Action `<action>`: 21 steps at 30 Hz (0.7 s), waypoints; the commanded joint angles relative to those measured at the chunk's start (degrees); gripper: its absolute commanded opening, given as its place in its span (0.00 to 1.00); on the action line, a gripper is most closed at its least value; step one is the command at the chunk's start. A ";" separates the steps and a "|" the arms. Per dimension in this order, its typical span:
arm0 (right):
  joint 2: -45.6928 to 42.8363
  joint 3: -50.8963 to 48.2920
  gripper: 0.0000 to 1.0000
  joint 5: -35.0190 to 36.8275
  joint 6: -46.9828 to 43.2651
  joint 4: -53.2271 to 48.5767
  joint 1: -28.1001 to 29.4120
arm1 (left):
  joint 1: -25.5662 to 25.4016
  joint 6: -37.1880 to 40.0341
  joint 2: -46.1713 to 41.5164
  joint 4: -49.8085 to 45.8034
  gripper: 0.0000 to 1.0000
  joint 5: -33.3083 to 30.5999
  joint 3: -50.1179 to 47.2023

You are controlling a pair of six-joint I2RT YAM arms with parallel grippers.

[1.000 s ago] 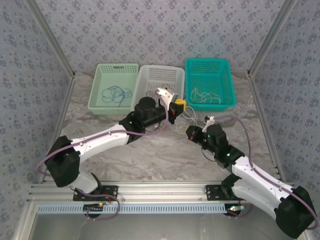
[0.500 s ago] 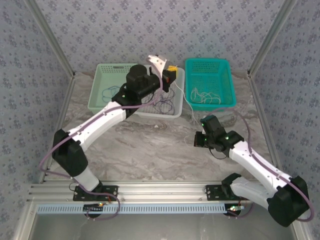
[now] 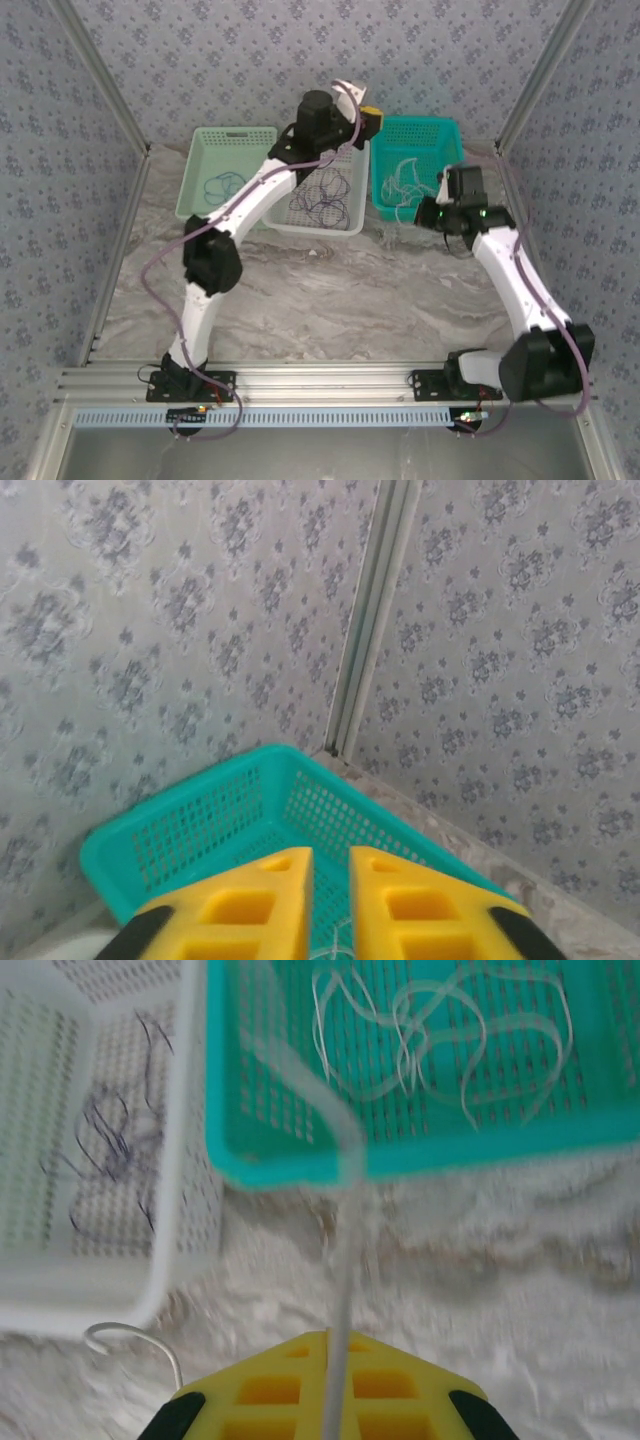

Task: Untangle the cables

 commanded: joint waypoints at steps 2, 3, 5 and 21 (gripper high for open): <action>10.66 10.11 0.00 -7.56 -1.38 2.74 -6.55 | -0.11 -3.16 16.94 -14.00 0.37 2.84 28.42; 13.03 12.15 0.00 -8.18 -1.30 3.21 -7.50 | 0.00 -4.23 20.72 -15.22 0.40 2.48 34.40; 18.87 17.57 0.00 -8.96 -1.85 3.03 -8.93 | 0.62 -8.12 25.90 -14.51 0.45 2.48 40.31; 39.72 46.07 0.00 -15.77 -1.13 -3.28 -10.61 | 1.00 -3.40 19.08 -29.85 0.79 6.61 38.86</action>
